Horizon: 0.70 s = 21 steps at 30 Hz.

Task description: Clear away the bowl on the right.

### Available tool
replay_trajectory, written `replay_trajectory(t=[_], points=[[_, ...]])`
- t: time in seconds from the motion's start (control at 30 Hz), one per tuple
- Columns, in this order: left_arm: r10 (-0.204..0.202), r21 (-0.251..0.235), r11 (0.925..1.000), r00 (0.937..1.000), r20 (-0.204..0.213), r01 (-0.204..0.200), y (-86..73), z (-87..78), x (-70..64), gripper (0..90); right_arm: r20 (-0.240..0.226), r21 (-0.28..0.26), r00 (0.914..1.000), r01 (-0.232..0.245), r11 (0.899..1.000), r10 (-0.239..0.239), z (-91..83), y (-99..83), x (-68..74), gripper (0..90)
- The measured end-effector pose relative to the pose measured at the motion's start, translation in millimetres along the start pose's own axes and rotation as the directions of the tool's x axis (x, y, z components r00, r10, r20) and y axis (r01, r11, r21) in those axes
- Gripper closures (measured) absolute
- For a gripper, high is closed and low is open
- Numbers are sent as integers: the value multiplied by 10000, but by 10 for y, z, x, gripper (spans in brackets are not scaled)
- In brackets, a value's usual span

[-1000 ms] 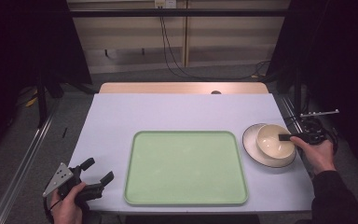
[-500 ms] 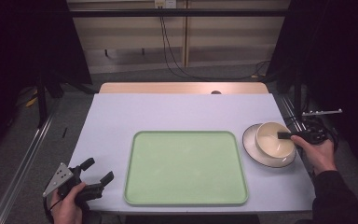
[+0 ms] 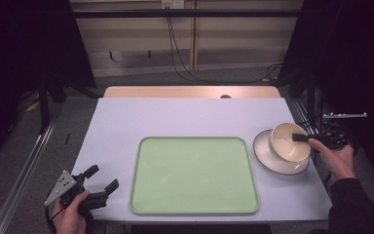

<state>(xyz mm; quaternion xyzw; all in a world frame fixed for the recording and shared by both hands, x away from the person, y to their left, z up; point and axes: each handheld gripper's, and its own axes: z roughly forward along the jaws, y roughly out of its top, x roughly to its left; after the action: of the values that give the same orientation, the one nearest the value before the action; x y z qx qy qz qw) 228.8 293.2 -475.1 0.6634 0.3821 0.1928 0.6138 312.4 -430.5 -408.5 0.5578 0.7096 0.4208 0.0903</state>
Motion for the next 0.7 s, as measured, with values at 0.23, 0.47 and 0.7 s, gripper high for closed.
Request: replay_trajectory(t=[0.23,0.47,0.7], points=[[5,13,10000,10000,-65,-5,0,1,-3,11,-279,-211,9996,52,9998,-58,-57,67,103,833],[-2,-14,10000,9999,-111,2,-2,-4,-2,11,-653,-417,9975,229,9989,-256,-67,137,222,833],[6,-1,10000,9999,-137,-6,-2,-6,-3,11,-820,-507,9959,328,9982,-369,-45,168,270,833]])
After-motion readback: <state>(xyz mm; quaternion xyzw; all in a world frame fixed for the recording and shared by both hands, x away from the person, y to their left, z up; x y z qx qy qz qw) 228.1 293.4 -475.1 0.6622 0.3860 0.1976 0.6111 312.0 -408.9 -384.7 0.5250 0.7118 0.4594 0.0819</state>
